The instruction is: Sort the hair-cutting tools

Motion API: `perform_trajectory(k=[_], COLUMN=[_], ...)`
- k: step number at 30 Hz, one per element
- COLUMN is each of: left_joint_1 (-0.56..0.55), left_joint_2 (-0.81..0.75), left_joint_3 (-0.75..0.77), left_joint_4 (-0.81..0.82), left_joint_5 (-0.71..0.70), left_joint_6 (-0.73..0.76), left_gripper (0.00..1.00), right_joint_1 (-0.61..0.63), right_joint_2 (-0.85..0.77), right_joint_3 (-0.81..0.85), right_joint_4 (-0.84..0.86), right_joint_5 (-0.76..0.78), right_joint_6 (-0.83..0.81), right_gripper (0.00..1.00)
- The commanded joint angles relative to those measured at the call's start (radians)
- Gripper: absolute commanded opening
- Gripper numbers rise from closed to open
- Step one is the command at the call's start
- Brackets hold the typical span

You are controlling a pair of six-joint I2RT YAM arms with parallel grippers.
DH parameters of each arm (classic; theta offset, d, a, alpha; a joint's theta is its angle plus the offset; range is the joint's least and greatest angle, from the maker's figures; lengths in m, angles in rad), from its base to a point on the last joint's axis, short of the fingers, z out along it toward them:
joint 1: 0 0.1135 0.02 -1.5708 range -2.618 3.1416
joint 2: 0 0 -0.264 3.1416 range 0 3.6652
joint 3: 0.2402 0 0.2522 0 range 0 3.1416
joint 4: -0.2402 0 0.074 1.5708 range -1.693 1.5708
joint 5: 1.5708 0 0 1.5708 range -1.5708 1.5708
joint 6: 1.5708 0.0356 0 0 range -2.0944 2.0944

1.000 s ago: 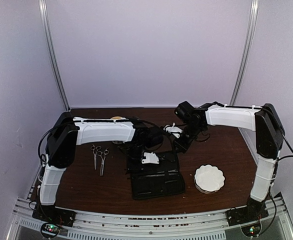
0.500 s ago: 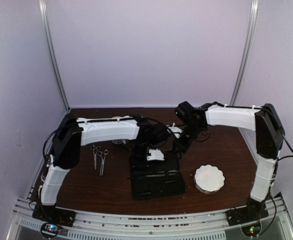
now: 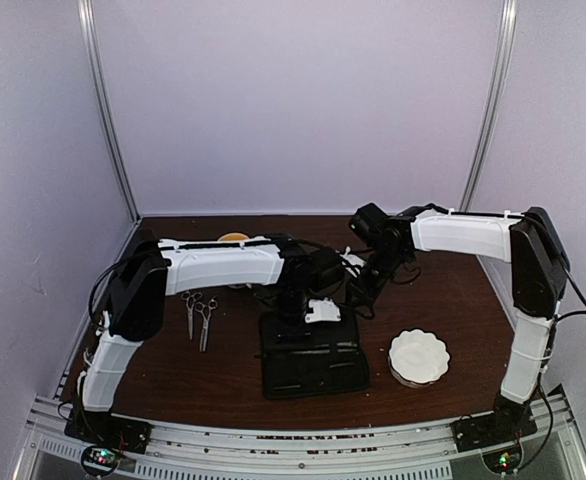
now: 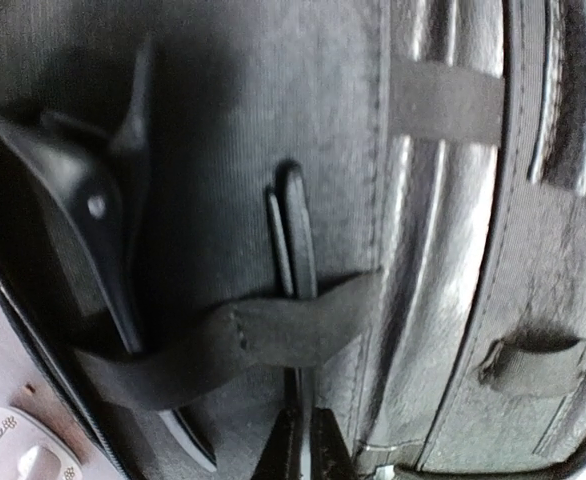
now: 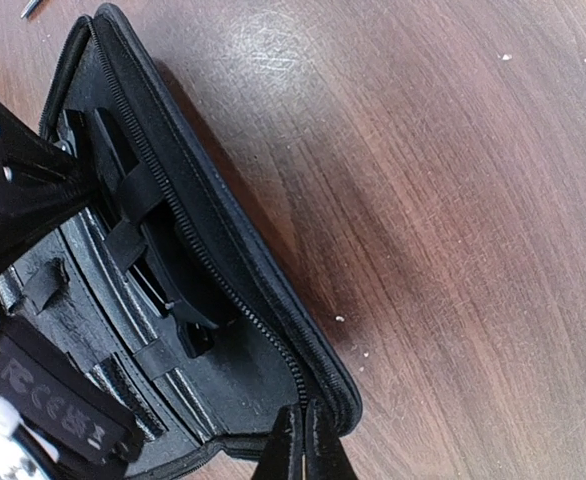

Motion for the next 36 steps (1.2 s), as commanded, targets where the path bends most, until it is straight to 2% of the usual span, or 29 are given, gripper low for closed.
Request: perform_trajectory(k=[1,8,10,11,12,13,17,24,31,36], left_joint_1=[-0.003,-0.007,-0.009,-0.010,-0.013,-0.016,-0.018,-0.017,-0.014,-0.008], left_joint_2=[0.042,0.045,0.025,-0.002,-0.029,-0.061,-0.166,-0.309,-0.350,-0.321], left_joint_3=[0.036,0.033,0.015,-0.001,-0.022,-0.044,-0.117,-0.317,-0.472,-0.465], left_joint_4=[0.134,0.160,0.161,0.165,0.170,0.174,0.174,0.206,0.283,0.307], left_joint_5=[0.024,0.053,0.035,0.028,0.023,0.020,0.010,-0.059,-0.038,-0.036], left_joint_6=[0.008,-0.013,-0.014,-0.013,-0.010,-0.010,-0.025,-0.106,-0.182,-0.182], left_gripper=[0.00,0.02,0.09,0.14,0.24,0.28,0.29,0.26,0.08,0.02], right_joint_1=[0.013,0.014,0.014,0.014,0.014,0.013,0.014,0.014,0.014,0.014], right_joint_2=[0.008,0.011,0.013,0.013,0.013,0.013,0.016,0.023,0.020,0.032], right_joint_3=[0.001,-0.001,-0.002,-0.002,-0.002,-0.002,0.003,0.004,0.004,0.009], right_joint_4=[-0.005,-0.006,-0.006,-0.006,-0.006,-0.006,-0.010,-0.010,-0.011,-0.013], right_joint_5=[-0.053,-0.054,-0.054,-0.054,-0.054,-0.054,-0.054,-0.052,-0.047,-0.049], right_joint_6=[-0.008,-0.010,-0.010,-0.010,-0.012,-0.011,-0.016,-0.020,-0.022,-0.023], right_gripper=[0.00,0.00,0.00,0.00,0.00,0.00,0.00,0.00,0.00,0.00])
